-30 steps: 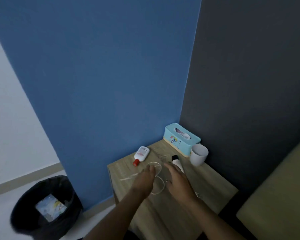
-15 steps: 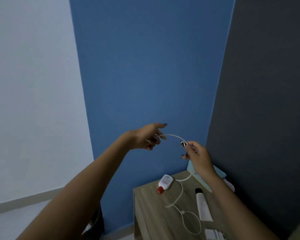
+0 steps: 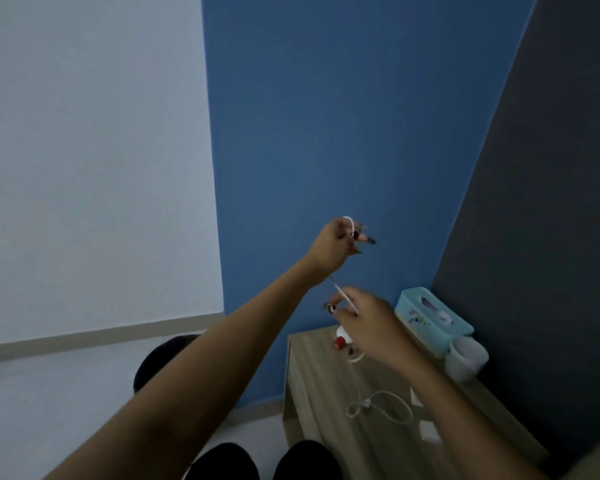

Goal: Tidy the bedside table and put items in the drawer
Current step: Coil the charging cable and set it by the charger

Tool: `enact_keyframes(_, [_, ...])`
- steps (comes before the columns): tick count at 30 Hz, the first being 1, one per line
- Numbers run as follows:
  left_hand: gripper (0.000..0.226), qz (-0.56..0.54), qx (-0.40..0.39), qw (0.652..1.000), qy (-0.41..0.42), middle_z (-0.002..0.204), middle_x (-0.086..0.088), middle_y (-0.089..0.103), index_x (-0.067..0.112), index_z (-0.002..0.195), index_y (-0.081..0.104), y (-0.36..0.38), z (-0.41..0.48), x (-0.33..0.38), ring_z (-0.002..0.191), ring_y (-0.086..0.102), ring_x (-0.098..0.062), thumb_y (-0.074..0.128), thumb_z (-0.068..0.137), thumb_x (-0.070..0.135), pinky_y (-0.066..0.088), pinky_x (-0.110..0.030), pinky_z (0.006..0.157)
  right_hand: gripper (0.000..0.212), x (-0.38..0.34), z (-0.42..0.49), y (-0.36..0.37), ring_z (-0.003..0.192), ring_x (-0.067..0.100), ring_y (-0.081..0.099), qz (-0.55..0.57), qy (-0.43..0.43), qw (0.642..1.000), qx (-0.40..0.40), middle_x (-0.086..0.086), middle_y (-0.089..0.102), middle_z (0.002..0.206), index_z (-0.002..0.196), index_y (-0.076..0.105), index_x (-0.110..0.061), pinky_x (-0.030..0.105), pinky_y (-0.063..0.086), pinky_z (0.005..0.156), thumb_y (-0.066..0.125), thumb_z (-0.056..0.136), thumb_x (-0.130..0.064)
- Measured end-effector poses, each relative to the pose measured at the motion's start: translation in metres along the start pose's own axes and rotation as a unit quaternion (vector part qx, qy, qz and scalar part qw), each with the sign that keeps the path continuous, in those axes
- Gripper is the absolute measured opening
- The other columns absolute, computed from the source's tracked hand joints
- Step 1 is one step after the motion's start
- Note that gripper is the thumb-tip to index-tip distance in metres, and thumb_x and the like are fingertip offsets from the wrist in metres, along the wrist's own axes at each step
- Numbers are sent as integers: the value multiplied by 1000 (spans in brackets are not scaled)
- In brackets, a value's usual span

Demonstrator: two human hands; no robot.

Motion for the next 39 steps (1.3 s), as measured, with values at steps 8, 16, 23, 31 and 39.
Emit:
enact_keyframes(8, [29, 253, -199, 946, -31, 82, 0, 61, 7, 109, 58, -16, -43, -34, 66, 53, -9, 38, 89, 0, 44, -17, 58, 14, 11, 12, -87, 52, 7, 55, -108, -8, 994, 24, -7, 61, 58, 76, 73, -26, 30, 47, 51, 66, 85, -18])
enact_keyframes(16, [34, -85, -287, 948, -111, 60, 4, 39, 16, 73, 44, -3, -70, -10, 53, 41, -9, 28, 103, 22, 32, -23, 56, 13, 17, 35, -79, 58, 0, 60, 70, -18, 988, 139, -5, 69, 71, 88, 74, -26, 18, 47, 46, 63, 89, -19])
enact_keyframes(23, [29, -368, -162, 912, -77, 77, 3, 75, 7, 101, 59, 1, -36, 25, 79, 72, -9, 30, 101, 3, 55, -18, 77, 26, 12, 34, 11, 52, 9, 49, 52, 30, 992, 109, -6, 52, 58, 80, 58, -15, 16, 35, 48, 41, 99, -16])
enact_keyframes(31, [26, 127, -131, 982, 48, 84, -17, 65, -2, 90, 53, -33, -18, -5, 67, 69, -5, 29, 94, -11, 58, -27, 74, 22, 0, 16, 7, 49, 6, 47, -89, -2, 996, 7, -9, 50, 53, 77, 67, -18, 25, 33, 48, 55, 93, -29])
enact_keyframes(39, [24, 417, -173, 892, 7, 83, -9, 65, 4, 107, 56, -52, -39, -48, 69, 64, -23, 34, 99, 8, 49, -21, 62, 20, -15, 11, -55, 52, 10, 41, -123, -58, 989, -55, -4, 52, 57, 77, 73, -29, 23, 30, 51, 58, 91, -27])
Point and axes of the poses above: each hand's wrist, its own z-axis towards the middle knuckle, its own y-axis out of the palm, x = y × z, the point moved 5 cm from there along z, towards the middle knuckle
